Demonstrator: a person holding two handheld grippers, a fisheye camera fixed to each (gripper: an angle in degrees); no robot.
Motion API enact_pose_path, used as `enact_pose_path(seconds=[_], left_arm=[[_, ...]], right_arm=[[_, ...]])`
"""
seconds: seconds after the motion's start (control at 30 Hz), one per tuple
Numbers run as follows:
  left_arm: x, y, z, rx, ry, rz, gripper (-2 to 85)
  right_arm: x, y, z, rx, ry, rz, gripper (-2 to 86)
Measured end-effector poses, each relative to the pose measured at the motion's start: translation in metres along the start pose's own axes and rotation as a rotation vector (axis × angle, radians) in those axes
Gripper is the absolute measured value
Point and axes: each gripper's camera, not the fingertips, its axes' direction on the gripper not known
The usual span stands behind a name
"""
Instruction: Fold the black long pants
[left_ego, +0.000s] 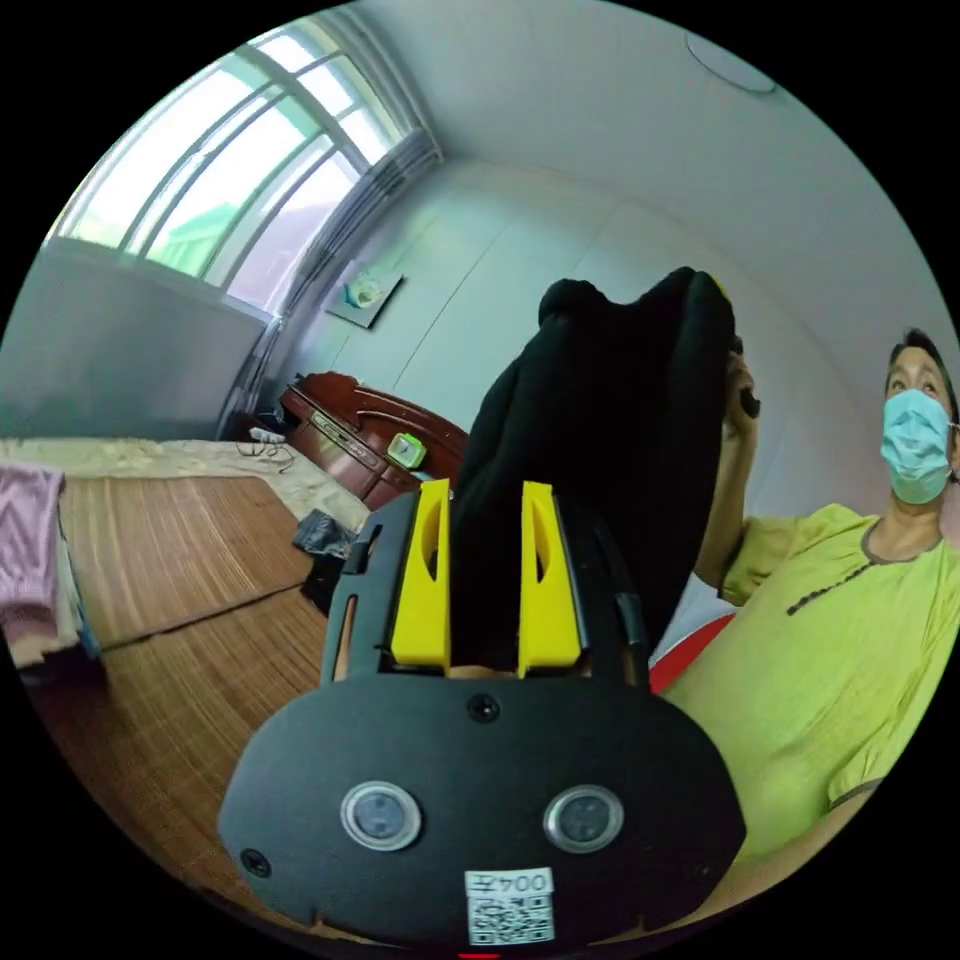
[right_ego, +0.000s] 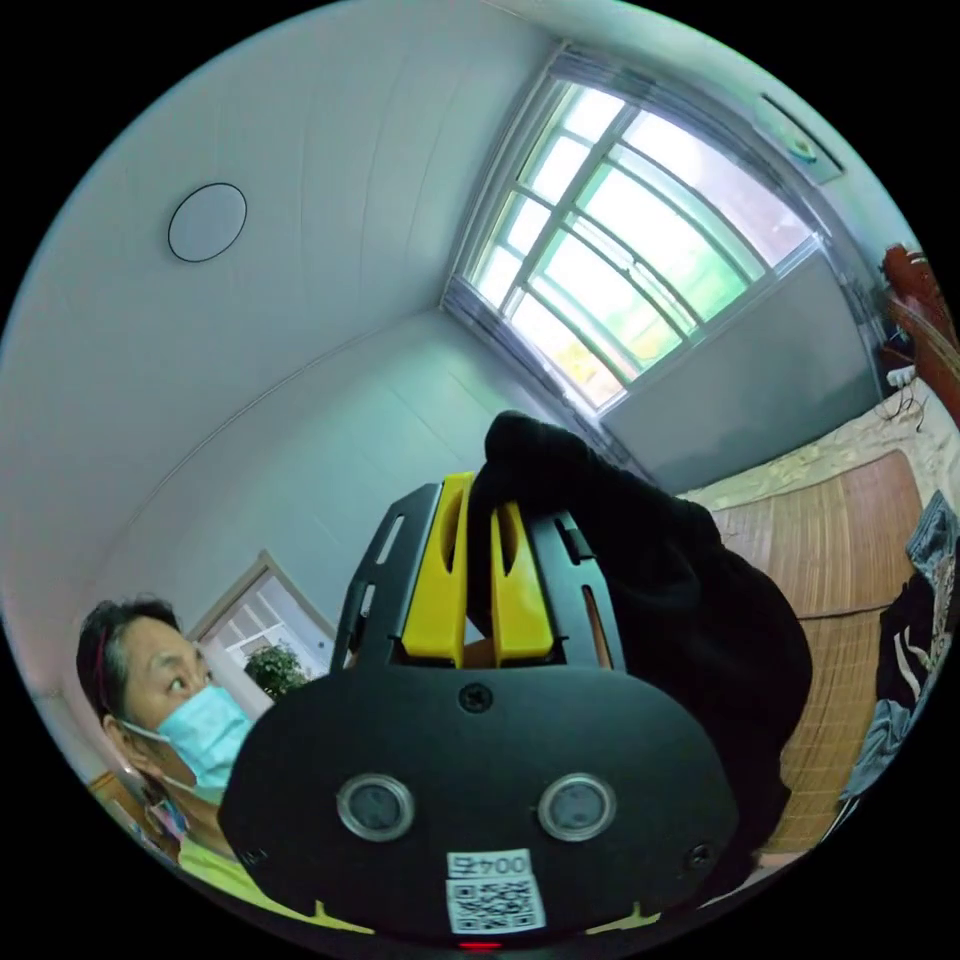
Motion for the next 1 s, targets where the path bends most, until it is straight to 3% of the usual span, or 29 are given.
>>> enact_pose_path(seconds=[0.17,0.5,0.7,1.0], left_arm=[[-0.002,0.076,-0.072,0.11,-0.063,-0.131,12.0],[0.045,0.119,-0.14,0.087,-0.328,-0.132,17.9],[0.065,0.119,-0.12,-0.037,-0.445,-0.054,21.9],[0.082,0.074,-0.061,-0.094,-0.556,0.005,26.5]], right_arm=[[-0.026,-0.021,-0.028,0.235,0.143,-0.032,3.9],[-0.106,-0.04,-0.038,0.547,0.465,-0.236,4.4],[-0.15,-0.025,-0.032,0.617,0.603,-0.392,4.4],[-0.167,0.004,-0.008,0.585,0.674,-0.392,4.8]])
